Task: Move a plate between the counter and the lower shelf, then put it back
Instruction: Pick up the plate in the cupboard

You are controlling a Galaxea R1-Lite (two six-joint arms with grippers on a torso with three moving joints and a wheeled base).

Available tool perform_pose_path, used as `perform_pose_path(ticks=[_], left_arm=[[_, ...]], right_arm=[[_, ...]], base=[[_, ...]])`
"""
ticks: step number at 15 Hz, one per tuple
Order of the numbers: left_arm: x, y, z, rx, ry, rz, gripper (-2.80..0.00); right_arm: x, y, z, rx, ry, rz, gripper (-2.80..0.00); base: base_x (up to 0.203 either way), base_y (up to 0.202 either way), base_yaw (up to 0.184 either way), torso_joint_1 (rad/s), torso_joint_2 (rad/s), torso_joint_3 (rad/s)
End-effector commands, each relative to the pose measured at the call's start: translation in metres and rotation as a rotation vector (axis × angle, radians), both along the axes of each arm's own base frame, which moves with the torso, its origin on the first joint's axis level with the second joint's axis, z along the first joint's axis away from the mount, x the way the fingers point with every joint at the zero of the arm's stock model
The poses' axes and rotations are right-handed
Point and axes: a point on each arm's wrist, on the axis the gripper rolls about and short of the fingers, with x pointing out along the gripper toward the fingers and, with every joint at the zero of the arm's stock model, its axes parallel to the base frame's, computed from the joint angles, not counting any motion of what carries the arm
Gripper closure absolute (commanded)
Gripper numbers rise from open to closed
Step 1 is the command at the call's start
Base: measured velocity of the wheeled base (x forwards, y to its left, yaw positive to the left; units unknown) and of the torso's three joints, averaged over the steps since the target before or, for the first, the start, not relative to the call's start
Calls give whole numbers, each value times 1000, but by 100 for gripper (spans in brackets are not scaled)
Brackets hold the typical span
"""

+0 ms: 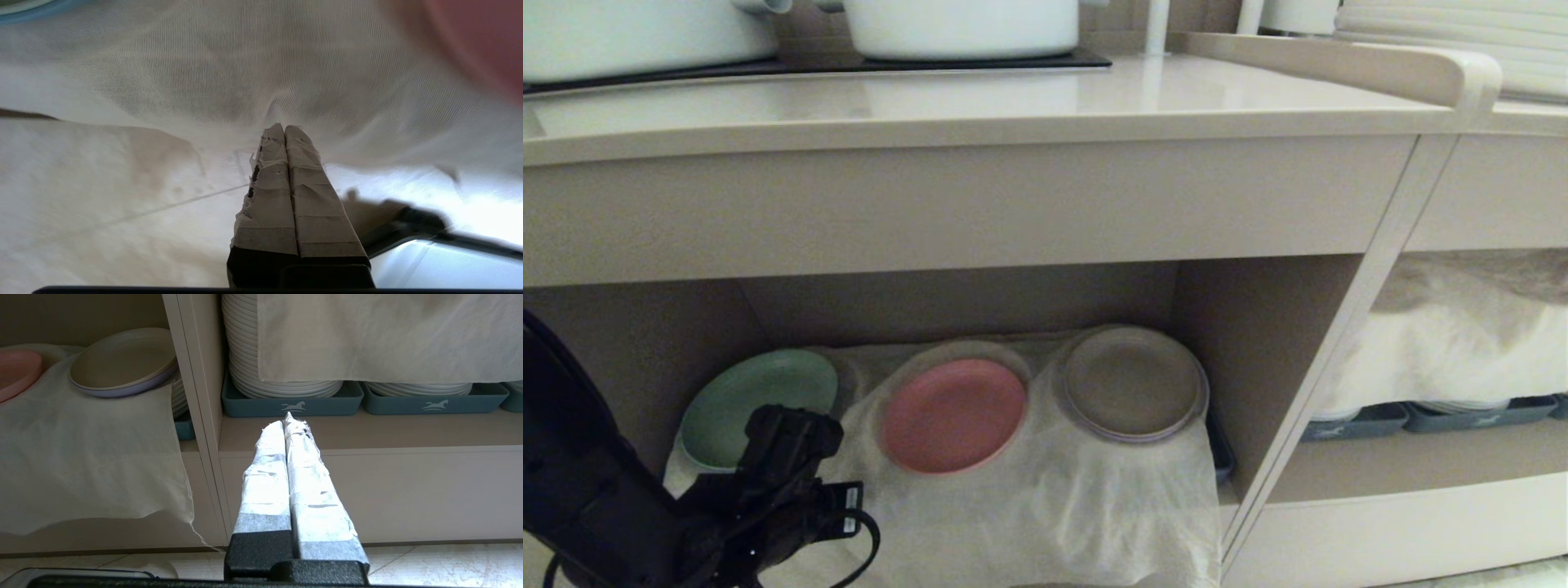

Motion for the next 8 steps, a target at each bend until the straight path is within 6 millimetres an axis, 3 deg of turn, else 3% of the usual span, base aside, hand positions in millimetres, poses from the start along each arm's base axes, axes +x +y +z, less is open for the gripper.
perform_pose_path(ticks=[1,8], left_arm=[[7,-4,5,-45,-11,48,0],[8,-6,6,-190,-11,96,0]], right_arm=[[0,0,0,0,1,1,0],[0,0,0,0,1,1,0]], base=[[0,0,0,0,0,0],[0,0,0,0,0,0]])
